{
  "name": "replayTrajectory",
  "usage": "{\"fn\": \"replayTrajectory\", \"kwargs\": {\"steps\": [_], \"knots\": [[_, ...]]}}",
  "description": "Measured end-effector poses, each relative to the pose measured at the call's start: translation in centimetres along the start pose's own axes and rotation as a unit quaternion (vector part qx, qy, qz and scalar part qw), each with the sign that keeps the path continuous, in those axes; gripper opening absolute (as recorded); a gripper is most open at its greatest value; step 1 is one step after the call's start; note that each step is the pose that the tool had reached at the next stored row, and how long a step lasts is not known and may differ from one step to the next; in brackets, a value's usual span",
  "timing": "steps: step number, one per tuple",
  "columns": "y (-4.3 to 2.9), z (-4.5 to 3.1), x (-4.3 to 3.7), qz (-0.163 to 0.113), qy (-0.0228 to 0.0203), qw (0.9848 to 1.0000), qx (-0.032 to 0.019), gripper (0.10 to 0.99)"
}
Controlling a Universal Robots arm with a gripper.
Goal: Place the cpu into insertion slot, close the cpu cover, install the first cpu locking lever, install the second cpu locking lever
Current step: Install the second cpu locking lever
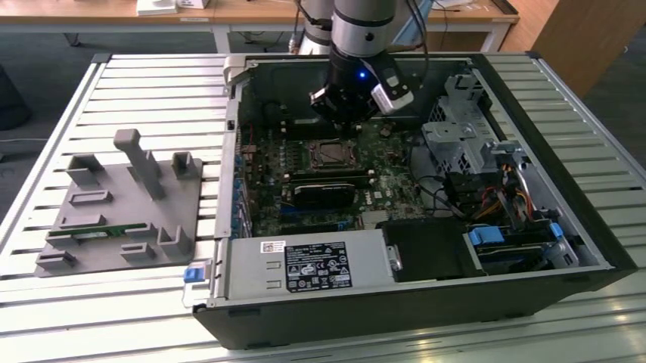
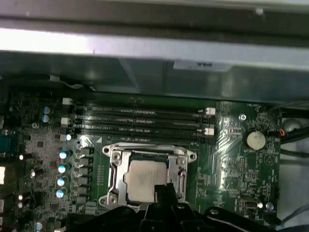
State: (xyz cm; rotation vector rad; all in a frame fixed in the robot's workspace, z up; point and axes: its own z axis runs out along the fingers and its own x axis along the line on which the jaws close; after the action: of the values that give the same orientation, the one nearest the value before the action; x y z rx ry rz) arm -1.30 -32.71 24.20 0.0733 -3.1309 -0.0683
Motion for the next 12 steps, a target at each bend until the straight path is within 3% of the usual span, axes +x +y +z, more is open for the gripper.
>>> {"fn": "replayTrajectory", "kwargs": {"steps": [3,4,5,9,10,12], "knots": [[-0.86,-0.03,0.04,0.0,0.0,1.0,-0.0003,0.106],[-1.02,-0.04,0.05,0.0,-0.0002,1.0,-0.0032,0.106],[-1.11,-0.04,0.05,0.0,-0.0004,1.0,-0.0092,0.106],[-1.29,-0.05,0.06,0.0,-0.002,0.999,-0.0437,0.106],[-1.43,-0.05,0.07,0.0,-0.0022,0.9989,-0.0467,0.106],[-1.92,-0.08,0.09,-0.001,-0.0022,0.9988,-0.048,0.106]]}}
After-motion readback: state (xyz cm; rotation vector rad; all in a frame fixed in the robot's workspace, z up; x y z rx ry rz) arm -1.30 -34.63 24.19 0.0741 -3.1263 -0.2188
